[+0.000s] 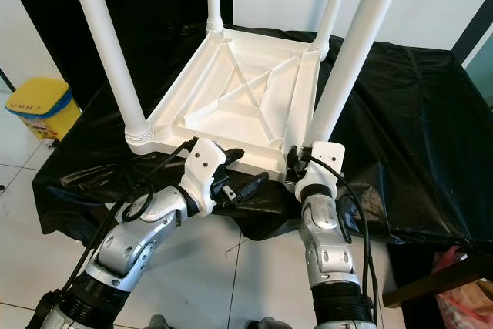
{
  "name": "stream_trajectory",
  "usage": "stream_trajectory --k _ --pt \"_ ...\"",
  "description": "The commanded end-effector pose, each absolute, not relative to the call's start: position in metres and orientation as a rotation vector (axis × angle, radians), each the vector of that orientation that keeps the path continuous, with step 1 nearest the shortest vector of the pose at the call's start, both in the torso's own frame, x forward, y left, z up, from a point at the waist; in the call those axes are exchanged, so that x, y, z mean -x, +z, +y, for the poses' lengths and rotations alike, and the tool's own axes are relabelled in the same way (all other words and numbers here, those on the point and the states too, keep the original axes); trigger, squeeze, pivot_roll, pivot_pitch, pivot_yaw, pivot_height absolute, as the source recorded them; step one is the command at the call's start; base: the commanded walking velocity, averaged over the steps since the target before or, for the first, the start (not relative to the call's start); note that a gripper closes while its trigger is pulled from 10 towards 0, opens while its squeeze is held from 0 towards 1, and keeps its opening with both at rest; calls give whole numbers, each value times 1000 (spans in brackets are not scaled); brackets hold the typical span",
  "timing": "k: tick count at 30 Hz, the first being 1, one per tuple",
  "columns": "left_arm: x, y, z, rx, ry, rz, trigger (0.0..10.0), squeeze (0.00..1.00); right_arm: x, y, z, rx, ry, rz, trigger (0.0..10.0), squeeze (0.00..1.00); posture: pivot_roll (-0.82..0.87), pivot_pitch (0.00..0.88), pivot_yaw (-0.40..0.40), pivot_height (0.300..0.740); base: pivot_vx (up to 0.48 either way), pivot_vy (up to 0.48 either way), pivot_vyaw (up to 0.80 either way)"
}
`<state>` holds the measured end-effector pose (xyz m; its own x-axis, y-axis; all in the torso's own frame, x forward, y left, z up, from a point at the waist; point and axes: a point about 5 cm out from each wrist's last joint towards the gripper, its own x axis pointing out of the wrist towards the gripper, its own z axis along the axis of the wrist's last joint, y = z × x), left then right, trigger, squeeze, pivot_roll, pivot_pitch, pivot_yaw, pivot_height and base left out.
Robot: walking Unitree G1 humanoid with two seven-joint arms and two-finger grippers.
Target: Building children table
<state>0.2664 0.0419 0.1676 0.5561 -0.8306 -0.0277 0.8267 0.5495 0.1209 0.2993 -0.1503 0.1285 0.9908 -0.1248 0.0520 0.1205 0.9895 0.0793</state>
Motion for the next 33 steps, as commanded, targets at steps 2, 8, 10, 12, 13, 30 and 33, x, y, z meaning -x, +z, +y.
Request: stream_trajectory --k 2,8,10,12,13,30,33 --pt "-263 166 38 -125 -1055 -32 10000 0 -297 127 -155 -70 -47 -62 10000 1000 -16 51 -72 740 0 0 0" --pt "-262 165 36 -126 -1062 -31 10000 0 -299 129 -164 -48 185 -82 10000 1000 -16 47 -71 740 0 0 0" --pt "-262 165 36 -127 -1065 -31 10000 0 -301 129 -167 -29 243 -77 10000 1000 -16 46 -70 740 0 0 0" --pt "-262 165 36 -128 -1067 -30 10000 0 -303 129 -170 9 327 -60 10000 0 -15 42 -70 740 0 0 0" --pt "-262 165 36 -128 -1067 -30 10000 0 -303 129 -170 9 327 -60 10000 0 -15 42 -70 740 0 0 0" --pt "-261 166 35 -131 -1065 -38 10000 0 -330 119 -184 143 440 46 0 0 8 24 -83 740 0 0 0" --pt "-260 165 36 -130 -1062 -36 10000 0 -328 116 -184 129 441 48 0 0 10 24 -84 740 0 0 0"
